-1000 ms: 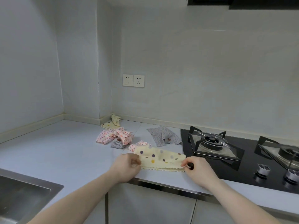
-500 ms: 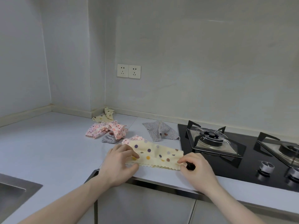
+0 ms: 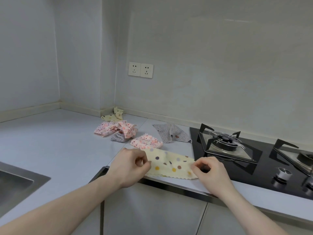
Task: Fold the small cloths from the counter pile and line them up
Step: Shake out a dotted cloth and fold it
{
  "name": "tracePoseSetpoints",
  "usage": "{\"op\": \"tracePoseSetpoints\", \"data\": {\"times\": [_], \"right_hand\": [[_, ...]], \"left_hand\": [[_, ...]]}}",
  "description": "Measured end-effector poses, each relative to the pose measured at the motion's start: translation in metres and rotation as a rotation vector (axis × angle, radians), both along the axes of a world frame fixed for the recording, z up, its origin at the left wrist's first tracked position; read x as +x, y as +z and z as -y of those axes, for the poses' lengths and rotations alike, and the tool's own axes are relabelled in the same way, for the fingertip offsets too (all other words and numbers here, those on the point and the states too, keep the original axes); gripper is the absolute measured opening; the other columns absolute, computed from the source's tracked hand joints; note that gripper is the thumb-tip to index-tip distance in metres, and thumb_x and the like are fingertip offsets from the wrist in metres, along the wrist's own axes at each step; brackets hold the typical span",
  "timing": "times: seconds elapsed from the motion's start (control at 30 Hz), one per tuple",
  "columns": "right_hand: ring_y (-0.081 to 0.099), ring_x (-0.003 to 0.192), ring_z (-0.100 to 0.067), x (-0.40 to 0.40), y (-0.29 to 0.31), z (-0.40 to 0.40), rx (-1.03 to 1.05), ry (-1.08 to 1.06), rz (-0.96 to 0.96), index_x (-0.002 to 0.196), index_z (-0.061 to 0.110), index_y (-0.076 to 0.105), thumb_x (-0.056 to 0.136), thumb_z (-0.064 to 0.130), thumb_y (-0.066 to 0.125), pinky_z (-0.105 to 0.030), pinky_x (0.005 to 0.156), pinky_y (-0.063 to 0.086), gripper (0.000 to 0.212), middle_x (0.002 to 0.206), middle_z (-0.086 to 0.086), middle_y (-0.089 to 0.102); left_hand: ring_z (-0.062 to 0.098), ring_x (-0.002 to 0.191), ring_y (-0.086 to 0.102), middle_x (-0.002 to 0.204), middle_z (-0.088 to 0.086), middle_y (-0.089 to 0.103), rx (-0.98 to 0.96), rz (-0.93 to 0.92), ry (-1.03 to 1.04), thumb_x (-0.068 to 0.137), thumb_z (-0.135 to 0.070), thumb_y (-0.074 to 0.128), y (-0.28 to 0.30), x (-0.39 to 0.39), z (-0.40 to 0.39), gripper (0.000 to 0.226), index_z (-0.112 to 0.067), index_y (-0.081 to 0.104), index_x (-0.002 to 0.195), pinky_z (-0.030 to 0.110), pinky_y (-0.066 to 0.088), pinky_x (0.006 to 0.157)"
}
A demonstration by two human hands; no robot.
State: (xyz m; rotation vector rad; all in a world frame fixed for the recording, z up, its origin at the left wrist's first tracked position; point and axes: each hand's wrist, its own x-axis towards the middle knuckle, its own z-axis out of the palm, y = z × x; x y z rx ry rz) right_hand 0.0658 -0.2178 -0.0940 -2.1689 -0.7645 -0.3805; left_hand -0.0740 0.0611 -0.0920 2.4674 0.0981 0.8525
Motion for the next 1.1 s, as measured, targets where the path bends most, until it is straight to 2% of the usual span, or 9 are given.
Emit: {"op": "tracePoseSetpoints", "data": {"times": [0.07,0.17,0.3,0.43,0.53,0.6,0.7,0.87,1.1], "right_hand": [[0.055,0.105,0.003,0.002,-0.001,0.0,-0.054,-0.008,0.039,0.095,0.04,0.073,0.087,0.034,0.076,-0.025,0.089,0.049,0.01,0.098,0.026,0.07],[0.044,0.127,-0.004,0.007,-0.001,-0.002,-0.149,-0.048,0.016,0.13,0.035,0.065,0.091,0.043,0.07,-0.028,0.108,0.039,0.04,0.127,0.023,0.061],[0.037,0.142,-0.011,0.008,0.002,-0.008,-0.311,-0.102,-0.039,0.144,0.032,0.055,0.096,0.048,0.061,-0.034,0.115,0.03,0.052,0.145,0.015,0.053],[0.037,0.143,-0.011,0.006,0.007,-0.009,-0.38,-0.103,-0.095,0.145,0.037,0.051,0.09,0.041,0.063,-0.037,0.12,0.026,0.056,0.15,0.017,0.049],[0.036,0.144,-0.01,0.003,0.011,-0.008,-0.402,-0.086,-0.143,0.144,0.04,0.051,0.077,0.048,0.051,-0.039,0.121,0.024,0.067,0.152,0.019,0.047],[0.035,0.145,-0.01,0.003,0.011,-0.008,-0.413,-0.08,-0.151,0.142,0.041,0.052,0.074,0.052,0.043,-0.04,0.121,0.022,0.07,0.153,0.02,0.044],[0.033,0.145,-0.01,0.005,0.008,-0.01,-0.426,-0.1,-0.154,0.136,0.042,0.058,0.094,0.054,0.043,-0.041,0.12,0.02,0.046,0.155,0.022,0.041],[0.037,0.142,-0.015,0.001,0.01,-0.022,-0.423,-0.192,-0.175,0.13,0.041,0.064,0.101,0.063,0.036,-0.04,0.118,0.024,0.046,0.152,0.019,0.043],[0.039,0.139,-0.027,0.006,0.033,-0.057,-0.476,-0.307,-0.349,0.128,0.04,0.064,0.083,0.053,0.063,-0.041,0.114,0.033,0.046,0.146,0.007,0.047]], "left_hand": [[0.008,0.079,0.058,0.076,-0.014,0.061,-0.058,0.063,0.027,0.078,-0.042,0.061,0.001,0.001,-0.006,0.013,-0.03,0.066,0.074,0.024,0.046,0.069],[0.005,0.099,0.052,0.103,-0.022,0.059,0.013,-0.054,0.023,0.08,-0.047,0.057,-0.007,0.005,-0.016,0.019,-0.036,0.067,0.09,0.029,0.047,0.089],[0.006,0.099,0.049,0.105,-0.024,0.06,0.058,-0.131,0.028,0.076,-0.051,0.051,-0.01,0.008,-0.02,0.021,-0.034,0.061,0.075,0.034,0.044,0.097],[0.007,0.103,0.05,0.106,-0.024,0.061,0.03,-0.133,0.004,0.072,-0.055,0.048,-0.005,0.01,-0.018,0.04,-0.02,0.062,0.06,0.034,0.041,0.094],[0.007,0.103,0.052,0.106,-0.023,0.064,-0.004,-0.133,0.004,0.074,-0.059,0.043,-0.003,0.011,-0.025,0.048,-0.02,0.065,0.058,0.035,0.042,0.093],[0.009,0.104,0.053,0.104,-0.022,0.064,-0.025,-0.142,0.04,0.073,-0.057,0.045,-0.005,0.011,-0.029,0.041,-0.023,0.065,0.064,0.034,0.044,0.093],[0.012,0.105,0.052,0.104,-0.017,0.062,-0.028,-0.201,0.085,0.071,-0.05,0.052,-0.008,0.008,-0.029,0.025,-0.031,0.058,0.087,0.034,0.045,0.092],[0.01,0.109,0.05,0.109,-0.019,0.059,-0.008,-0.276,0.077,0.074,-0.047,0.047,-0.005,0.008,-0.023,0.036,-0.038,0.061,0.105,0.032,0.04,0.098],[0.008,0.107,0.048,0.106,-0.023,0.058,-0.029,-0.269,0.064,0.073,-0.046,0.044,-0.004,0.008,-0.023,0.036,-0.037,0.062,0.103,0.031,0.036,0.099]]}}
